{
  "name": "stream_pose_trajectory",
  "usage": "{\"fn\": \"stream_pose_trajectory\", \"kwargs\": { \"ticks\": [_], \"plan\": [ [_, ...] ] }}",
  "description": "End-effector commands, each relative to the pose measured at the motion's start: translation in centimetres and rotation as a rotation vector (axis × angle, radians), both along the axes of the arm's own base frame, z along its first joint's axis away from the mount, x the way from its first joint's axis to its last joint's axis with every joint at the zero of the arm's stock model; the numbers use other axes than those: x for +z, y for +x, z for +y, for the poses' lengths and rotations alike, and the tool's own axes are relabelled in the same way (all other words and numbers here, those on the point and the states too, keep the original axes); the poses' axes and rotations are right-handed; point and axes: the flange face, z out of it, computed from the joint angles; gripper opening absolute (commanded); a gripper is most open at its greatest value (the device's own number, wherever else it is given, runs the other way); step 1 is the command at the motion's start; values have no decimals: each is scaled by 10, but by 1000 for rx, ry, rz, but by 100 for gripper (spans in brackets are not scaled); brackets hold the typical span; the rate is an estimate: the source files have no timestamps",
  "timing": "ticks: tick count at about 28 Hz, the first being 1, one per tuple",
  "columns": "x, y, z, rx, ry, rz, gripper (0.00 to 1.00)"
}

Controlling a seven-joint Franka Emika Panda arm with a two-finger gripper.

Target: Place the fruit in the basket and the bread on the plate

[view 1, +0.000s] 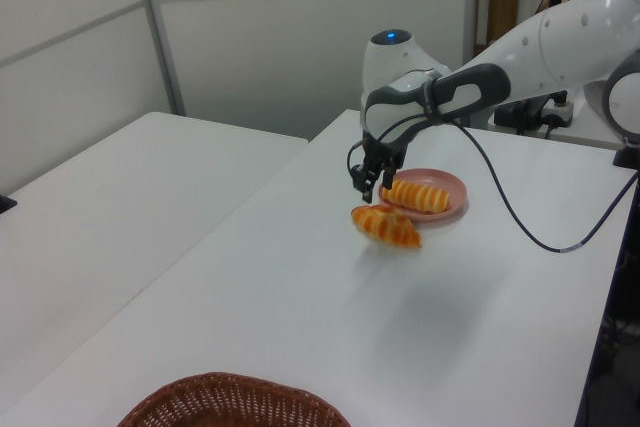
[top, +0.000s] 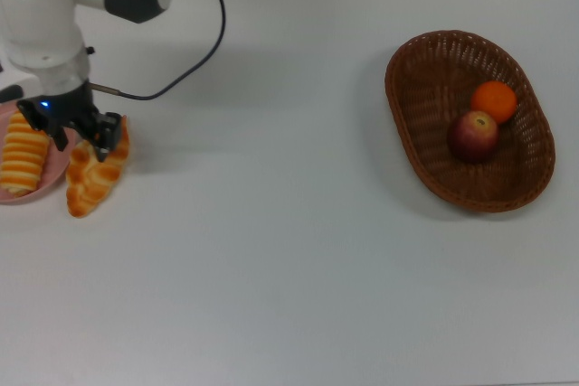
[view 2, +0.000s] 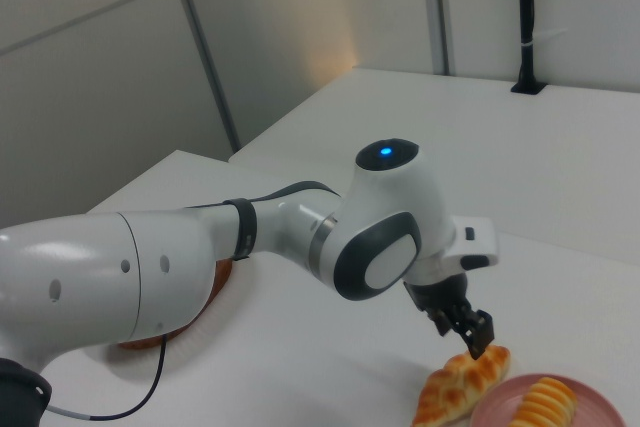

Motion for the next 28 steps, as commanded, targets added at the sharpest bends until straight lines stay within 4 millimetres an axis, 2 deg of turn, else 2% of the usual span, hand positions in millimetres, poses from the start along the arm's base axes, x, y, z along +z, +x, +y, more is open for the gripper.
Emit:
{"fn": "stream_pose_trajectory", "kwargs": {
  "ticks": [1, 5, 9, 13, 20, 24, 26, 28],
  "plan": [
    [-13, -13, 17, -2, -10, 54, 100],
    [-34, -18, 32, 9, -47, 97, 100],
    [-49, -22, 38, 9, -77, 121, 100],
    [-52, -22, 39, 17, -88, 127, 100],
    [-75, -21, 44, 46, -108, 159, 100],
    [-74, -19, 40, 47, -116, 153, 100],
    [-74, -19, 34, 50, -121, 136, 82],
    [-74, -19, 27, 45, -122, 126, 56]
  ]
}}
